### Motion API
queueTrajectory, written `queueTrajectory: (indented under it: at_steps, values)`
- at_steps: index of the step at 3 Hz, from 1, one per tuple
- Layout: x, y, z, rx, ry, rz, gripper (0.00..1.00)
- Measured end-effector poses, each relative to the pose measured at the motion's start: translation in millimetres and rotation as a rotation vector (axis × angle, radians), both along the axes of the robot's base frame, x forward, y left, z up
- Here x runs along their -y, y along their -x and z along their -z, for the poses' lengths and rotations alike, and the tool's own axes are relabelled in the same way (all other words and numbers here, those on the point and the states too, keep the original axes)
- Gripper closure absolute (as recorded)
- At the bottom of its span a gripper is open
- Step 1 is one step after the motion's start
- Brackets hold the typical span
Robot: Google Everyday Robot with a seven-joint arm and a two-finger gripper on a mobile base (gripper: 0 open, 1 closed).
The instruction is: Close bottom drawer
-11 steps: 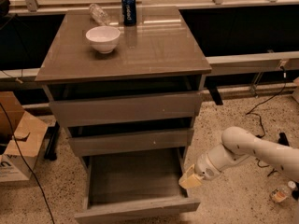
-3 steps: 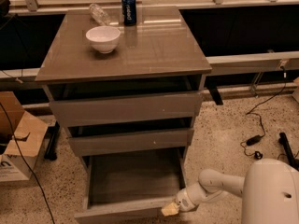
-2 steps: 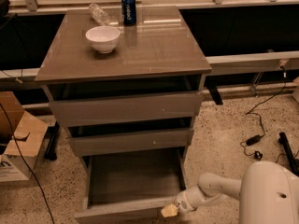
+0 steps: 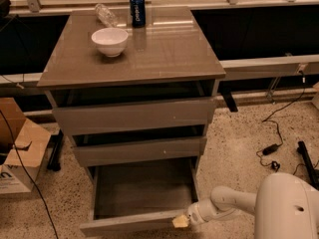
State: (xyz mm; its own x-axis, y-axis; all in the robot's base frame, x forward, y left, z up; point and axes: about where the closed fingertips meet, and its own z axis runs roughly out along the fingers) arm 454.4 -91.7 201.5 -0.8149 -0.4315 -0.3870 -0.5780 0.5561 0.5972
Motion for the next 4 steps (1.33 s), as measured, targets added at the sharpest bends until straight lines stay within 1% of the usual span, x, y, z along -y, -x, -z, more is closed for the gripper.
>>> queueTrajectory:
  at_steps: [1,2,3,4]
  values:
    - [-8.3,-20.7,1.7,0.048,0.012,0.057,1.00]
    - [-11.1,-21.6,3.5,0.050,0.007,0.057,1.00]
    - [-24.4,-37.7,20.9,0.095,0.016,0.079,1.00]
    - [-26.0,-41.8,22.3,0.106,0.016,0.080,1.00]
